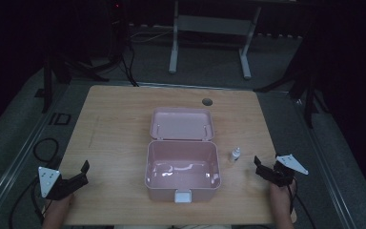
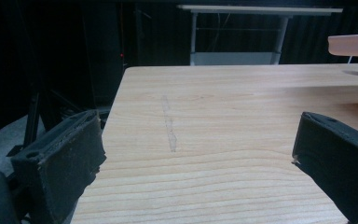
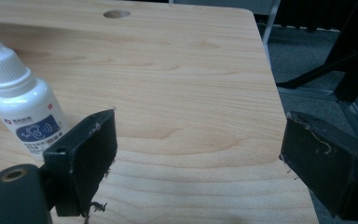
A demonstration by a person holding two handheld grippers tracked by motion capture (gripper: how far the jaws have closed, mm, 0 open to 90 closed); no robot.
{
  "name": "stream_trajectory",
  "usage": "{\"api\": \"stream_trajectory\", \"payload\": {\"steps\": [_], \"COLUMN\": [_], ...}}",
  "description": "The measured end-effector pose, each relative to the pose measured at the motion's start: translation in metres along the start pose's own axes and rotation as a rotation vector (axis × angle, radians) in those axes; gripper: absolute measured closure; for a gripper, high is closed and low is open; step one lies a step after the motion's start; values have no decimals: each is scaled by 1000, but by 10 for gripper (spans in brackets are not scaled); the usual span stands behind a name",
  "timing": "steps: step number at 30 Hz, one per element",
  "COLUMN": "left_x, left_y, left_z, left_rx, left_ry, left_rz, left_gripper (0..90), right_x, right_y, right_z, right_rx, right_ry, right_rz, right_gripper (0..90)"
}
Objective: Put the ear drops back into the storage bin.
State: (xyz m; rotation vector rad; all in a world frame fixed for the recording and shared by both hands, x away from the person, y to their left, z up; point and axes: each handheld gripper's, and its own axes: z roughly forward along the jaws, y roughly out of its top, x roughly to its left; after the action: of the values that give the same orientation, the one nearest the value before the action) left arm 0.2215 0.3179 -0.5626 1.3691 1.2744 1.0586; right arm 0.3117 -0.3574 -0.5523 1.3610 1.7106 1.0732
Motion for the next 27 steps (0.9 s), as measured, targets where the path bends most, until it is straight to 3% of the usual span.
{"api": "stream_trajectory", "payload": {"steps": [7,15,17,22,26,27], "left_x": [0,-1,-1,-1,-1,-1], "left_y": [0,0,0,0,0,0], "left_z": [0,0,0,0,0,0], "left_rx": [-1,1,1,1,2,1], "left_ry": [-2,-5,-5,-6,-5,-6], "left_rz": [2,5,5,6,7,6], "left_gripper": [20,20,20,20,20,20], "right_x": [3,8,9,8,8,8], "right_y": [1,5,11,21,29,29], "right_z": [2,6,7,8,11,11], "right_rx": [21,89,136,224,355,355], "right_ry": [8,75,91,112,167,167], "right_rz": [-30,-82,-104,-108,-95,-95], "right_gripper": [104,125,144,148,125,125]}}
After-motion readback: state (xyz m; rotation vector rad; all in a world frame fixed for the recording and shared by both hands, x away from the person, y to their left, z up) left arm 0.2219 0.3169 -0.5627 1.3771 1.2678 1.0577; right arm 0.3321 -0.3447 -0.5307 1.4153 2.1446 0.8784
